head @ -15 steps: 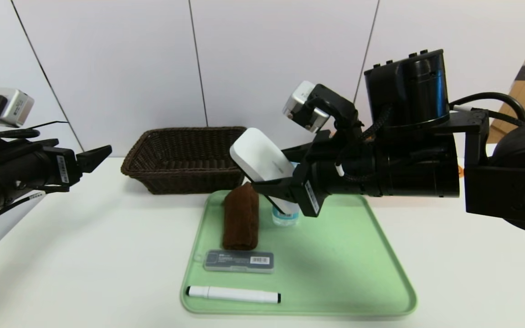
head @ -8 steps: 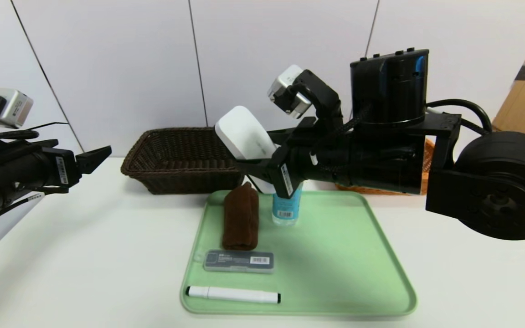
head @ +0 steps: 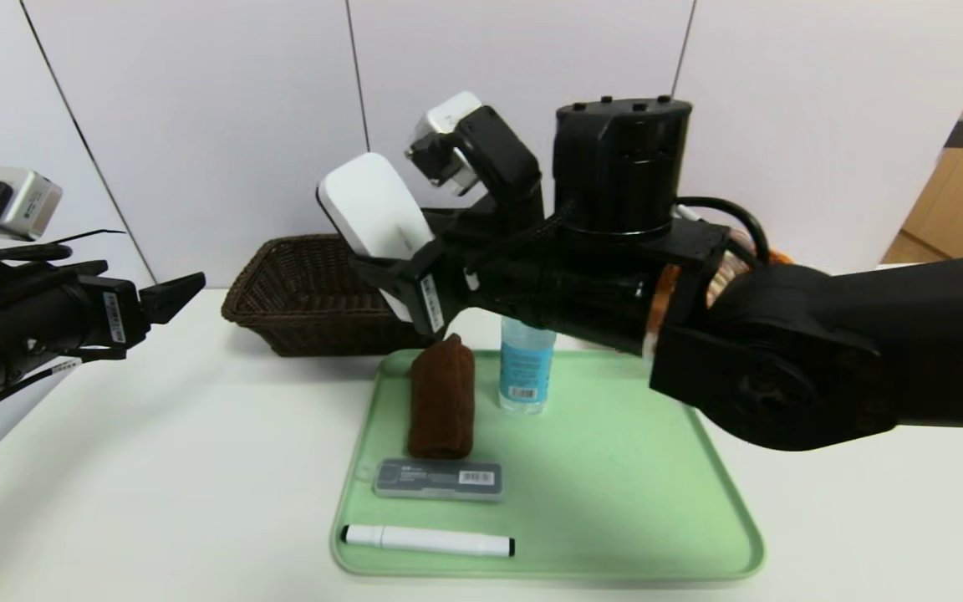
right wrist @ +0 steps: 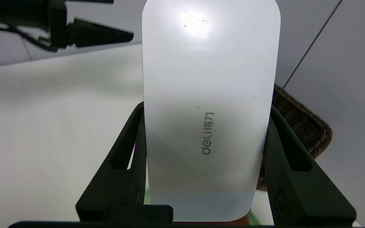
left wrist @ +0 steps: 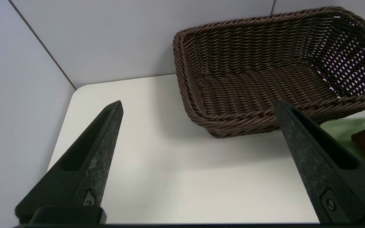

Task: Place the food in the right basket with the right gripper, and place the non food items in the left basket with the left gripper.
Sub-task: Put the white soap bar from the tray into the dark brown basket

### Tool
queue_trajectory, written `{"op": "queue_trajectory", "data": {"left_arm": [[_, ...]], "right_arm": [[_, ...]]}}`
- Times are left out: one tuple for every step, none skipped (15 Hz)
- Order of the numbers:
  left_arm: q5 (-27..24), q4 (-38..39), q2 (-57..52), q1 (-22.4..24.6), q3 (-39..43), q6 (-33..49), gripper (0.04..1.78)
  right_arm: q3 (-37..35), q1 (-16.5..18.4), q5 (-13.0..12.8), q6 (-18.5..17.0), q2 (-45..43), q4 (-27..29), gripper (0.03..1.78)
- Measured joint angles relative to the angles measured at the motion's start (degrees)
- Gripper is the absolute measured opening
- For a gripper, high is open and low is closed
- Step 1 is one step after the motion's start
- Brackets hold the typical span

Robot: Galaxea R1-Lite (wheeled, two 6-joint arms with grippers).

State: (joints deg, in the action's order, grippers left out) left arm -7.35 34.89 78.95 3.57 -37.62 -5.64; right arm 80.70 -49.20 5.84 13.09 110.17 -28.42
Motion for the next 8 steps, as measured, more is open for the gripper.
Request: {"op": "queue_trajectory", "data": {"left_arm": [[0.0, 0.0, -0.1, 0.0, 0.2, 0.0, 1.69], [0.0, 0.0, -0.3, 0.0, 0.6, 0.0, 1.69], [0.0, 0.0, -0.4, 0.0, 0.7, 0.0, 1.69], [0.0, 0.0, -0.5, 0.0, 0.9, 0.0, 1.69], [0.0, 0.0, -0.5, 0.0, 1.1, 0.0, 1.69], [0.0, 0.0, -0.6, 0.0, 1.2, 0.0, 1.69], [-0.1, 0.0, -0.5, 0.0, 1.3, 0.0, 1.69], [-0.1, 0.0, -0.5, 0.0, 1.4, 0.0, 1.69]], "right_arm": [[1.5, -0.7, -2.0, 0.1, 2.0, -2.0, 1.00], [3.6, -1.2, -4.2, 0.2, 4.3, -3.4, 1.00], [6.0, -1.5, -6.4, 0.4, 6.6, -4.3, 1.00], [8.8, -1.6, -8.6, 0.7, 8.9, -5.2, 1.00], [11.9, -1.7, -11.0, 1.4, 11.3, -6.1, 1.00], [15.5, -1.7, -13.4, 2.6, 14.1, -7.4, 1.00], [19.4, -1.7, -15.7, 4.2, 17.1, -9.0, 1.00], [23.6, -1.5, -17.8, 6.4, 20.5, -11.2, 1.00]]}}
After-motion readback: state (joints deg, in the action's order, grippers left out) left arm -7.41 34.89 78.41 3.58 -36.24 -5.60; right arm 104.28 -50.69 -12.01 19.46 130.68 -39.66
